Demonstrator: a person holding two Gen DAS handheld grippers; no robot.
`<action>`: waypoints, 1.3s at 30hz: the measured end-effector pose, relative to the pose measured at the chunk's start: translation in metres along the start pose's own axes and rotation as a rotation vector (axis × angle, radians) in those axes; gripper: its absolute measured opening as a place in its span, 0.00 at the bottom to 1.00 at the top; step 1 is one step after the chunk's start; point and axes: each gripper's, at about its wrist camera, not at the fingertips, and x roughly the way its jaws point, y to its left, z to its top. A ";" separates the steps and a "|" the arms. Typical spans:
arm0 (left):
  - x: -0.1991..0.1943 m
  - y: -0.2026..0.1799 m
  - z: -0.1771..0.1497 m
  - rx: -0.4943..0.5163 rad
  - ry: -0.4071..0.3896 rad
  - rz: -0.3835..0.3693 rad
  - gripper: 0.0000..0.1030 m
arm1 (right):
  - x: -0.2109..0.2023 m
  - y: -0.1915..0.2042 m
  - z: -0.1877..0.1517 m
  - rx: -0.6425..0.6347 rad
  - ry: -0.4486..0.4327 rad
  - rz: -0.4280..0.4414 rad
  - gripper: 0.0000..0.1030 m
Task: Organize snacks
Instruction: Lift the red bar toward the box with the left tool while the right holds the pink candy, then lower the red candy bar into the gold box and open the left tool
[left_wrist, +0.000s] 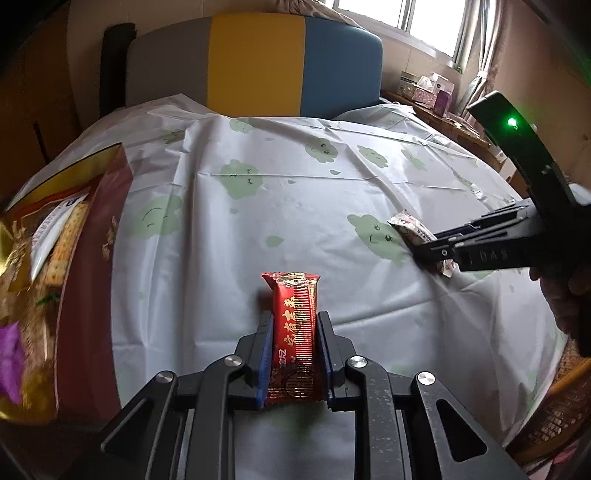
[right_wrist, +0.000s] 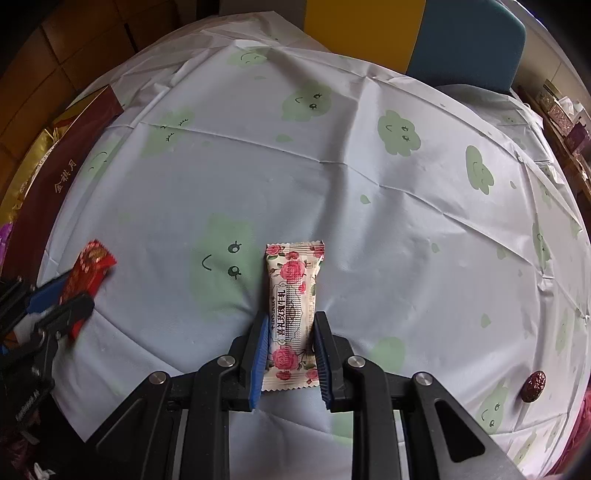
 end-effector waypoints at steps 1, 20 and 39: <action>-0.005 0.000 -0.001 -0.004 -0.008 -0.012 0.21 | 0.000 0.000 0.000 0.002 0.000 0.002 0.23; -0.079 0.034 0.008 -0.067 -0.153 0.053 0.21 | -0.003 0.017 -0.009 -0.061 -0.029 -0.044 0.23; -0.123 0.229 -0.012 -0.419 -0.153 0.446 0.22 | -0.007 0.019 -0.010 -0.072 -0.034 -0.056 0.23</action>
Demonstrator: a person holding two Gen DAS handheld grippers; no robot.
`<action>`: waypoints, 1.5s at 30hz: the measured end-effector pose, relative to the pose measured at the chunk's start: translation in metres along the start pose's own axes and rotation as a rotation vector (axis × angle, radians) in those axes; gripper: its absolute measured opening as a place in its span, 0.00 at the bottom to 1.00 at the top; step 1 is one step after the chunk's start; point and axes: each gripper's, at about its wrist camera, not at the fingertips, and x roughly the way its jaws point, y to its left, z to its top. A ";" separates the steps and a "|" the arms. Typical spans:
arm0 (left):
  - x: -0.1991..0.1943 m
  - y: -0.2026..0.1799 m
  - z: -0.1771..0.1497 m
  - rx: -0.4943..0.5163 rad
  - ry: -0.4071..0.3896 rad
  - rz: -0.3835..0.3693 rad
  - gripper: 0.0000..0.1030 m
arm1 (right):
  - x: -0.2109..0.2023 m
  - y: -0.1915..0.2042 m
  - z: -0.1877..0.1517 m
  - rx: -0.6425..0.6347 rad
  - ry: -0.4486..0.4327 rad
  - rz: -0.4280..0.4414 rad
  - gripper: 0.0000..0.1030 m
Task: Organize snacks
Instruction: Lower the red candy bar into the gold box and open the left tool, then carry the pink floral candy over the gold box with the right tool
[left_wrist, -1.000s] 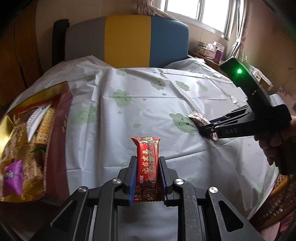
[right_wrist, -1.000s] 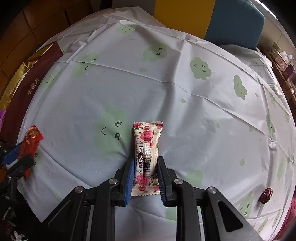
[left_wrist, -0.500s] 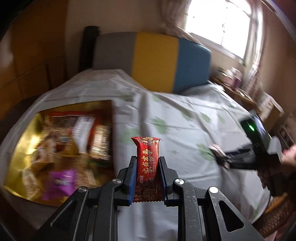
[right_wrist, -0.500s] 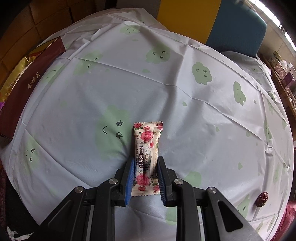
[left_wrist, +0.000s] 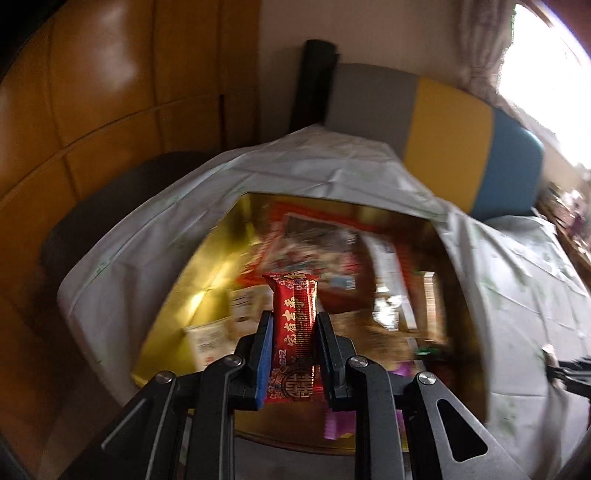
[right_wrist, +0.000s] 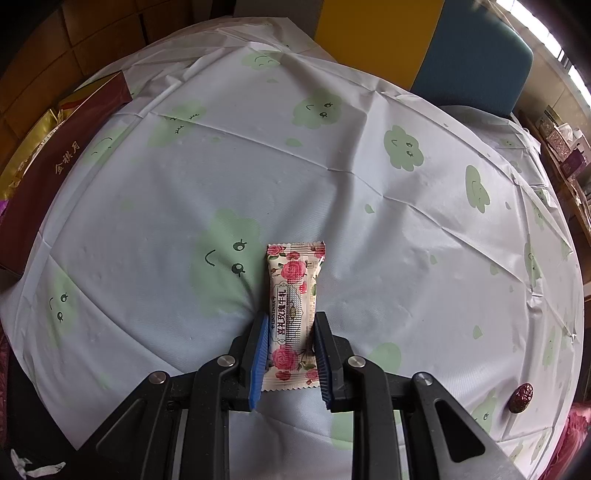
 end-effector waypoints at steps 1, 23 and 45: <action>0.003 0.005 -0.002 -0.007 0.010 0.004 0.22 | 0.000 0.000 0.000 0.000 0.000 0.000 0.23; -0.009 -0.016 -0.014 0.022 -0.007 0.000 0.26 | 0.000 0.000 0.000 -0.001 -0.002 -0.003 0.23; -0.036 -0.032 -0.029 0.053 -0.017 -0.049 0.26 | -0.004 0.009 0.002 0.007 -0.001 -0.040 0.22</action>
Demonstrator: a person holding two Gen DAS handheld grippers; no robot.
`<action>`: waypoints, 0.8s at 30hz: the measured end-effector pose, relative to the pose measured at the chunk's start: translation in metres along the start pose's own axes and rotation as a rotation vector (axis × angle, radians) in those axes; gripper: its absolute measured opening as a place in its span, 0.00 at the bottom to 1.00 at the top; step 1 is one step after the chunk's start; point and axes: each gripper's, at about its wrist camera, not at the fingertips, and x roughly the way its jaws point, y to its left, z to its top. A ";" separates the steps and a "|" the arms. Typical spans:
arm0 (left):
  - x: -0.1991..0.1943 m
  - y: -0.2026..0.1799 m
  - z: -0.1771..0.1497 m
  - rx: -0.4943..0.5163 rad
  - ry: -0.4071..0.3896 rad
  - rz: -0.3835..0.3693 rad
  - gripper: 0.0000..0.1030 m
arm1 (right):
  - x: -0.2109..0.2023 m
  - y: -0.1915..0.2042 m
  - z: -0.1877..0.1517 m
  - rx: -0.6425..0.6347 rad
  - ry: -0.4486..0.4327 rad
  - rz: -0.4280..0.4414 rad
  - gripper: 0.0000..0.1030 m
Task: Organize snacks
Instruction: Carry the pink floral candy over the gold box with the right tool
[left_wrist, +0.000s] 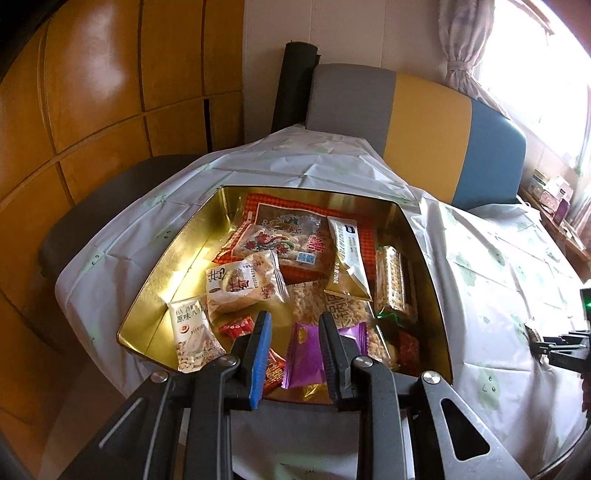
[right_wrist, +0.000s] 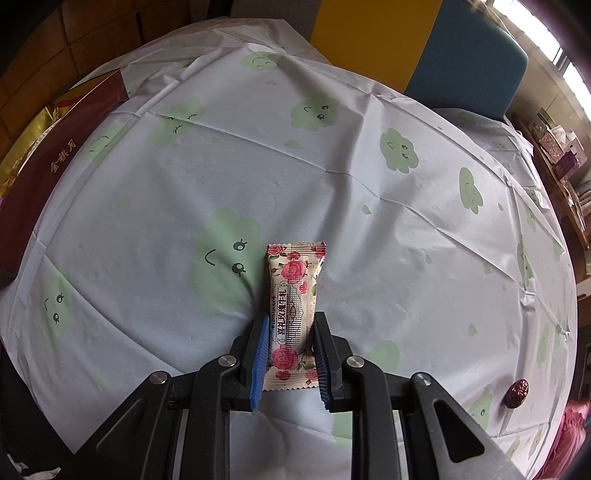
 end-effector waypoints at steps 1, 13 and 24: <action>0.000 0.000 0.000 -0.001 0.001 0.000 0.26 | 0.000 0.001 0.001 0.003 0.003 -0.002 0.22; 0.002 0.019 -0.001 -0.055 0.007 0.015 0.27 | -0.038 0.015 0.024 0.060 -0.089 0.034 0.21; 0.001 0.062 0.007 -0.155 -0.016 0.091 0.28 | -0.092 0.152 0.089 -0.151 -0.232 0.379 0.21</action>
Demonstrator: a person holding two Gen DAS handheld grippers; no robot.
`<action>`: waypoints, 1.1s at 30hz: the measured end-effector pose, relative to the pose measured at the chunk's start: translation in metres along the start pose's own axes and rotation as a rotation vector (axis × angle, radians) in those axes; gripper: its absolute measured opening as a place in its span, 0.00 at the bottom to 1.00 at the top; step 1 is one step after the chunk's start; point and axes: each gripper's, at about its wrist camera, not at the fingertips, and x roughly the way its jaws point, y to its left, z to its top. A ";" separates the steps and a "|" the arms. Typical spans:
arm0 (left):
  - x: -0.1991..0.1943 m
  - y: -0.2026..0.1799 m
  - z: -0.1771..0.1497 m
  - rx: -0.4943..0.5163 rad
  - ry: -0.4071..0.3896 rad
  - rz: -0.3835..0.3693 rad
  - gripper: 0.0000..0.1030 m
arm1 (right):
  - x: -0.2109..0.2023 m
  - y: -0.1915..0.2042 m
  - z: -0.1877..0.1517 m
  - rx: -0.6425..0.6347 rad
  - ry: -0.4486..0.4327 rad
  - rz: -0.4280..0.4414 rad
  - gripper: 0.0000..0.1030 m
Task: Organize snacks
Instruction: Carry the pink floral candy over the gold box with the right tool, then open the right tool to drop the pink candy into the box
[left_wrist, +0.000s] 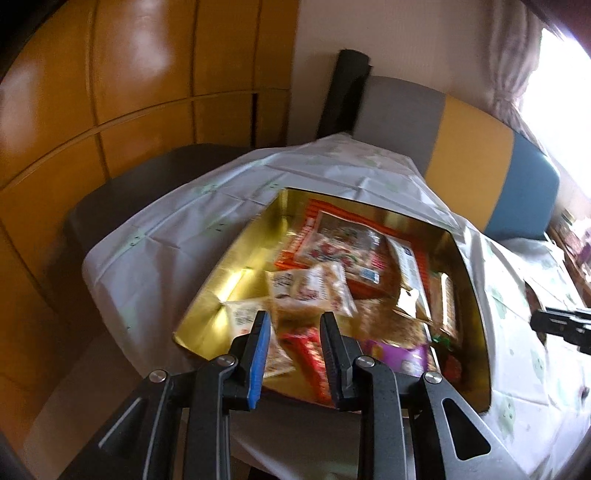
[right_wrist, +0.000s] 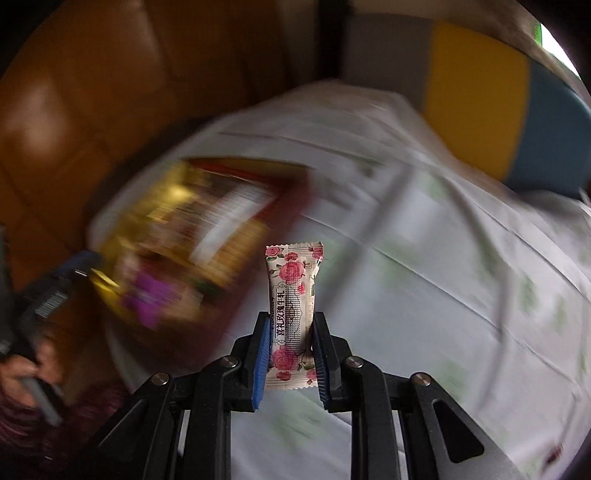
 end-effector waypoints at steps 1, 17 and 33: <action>0.001 0.004 0.001 -0.008 0.000 0.006 0.28 | 0.003 0.012 0.008 -0.014 -0.004 0.035 0.21; 0.008 0.013 -0.003 -0.036 0.020 0.012 0.34 | 0.121 0.099 0.048 -0.047 0.131 0.154 0.30; -0.010 -0.017 -0.010 0.029 -0.021 0.003 0.49 | 0.042 0.077 0.006 0.019 -0.100 -0.092 0.34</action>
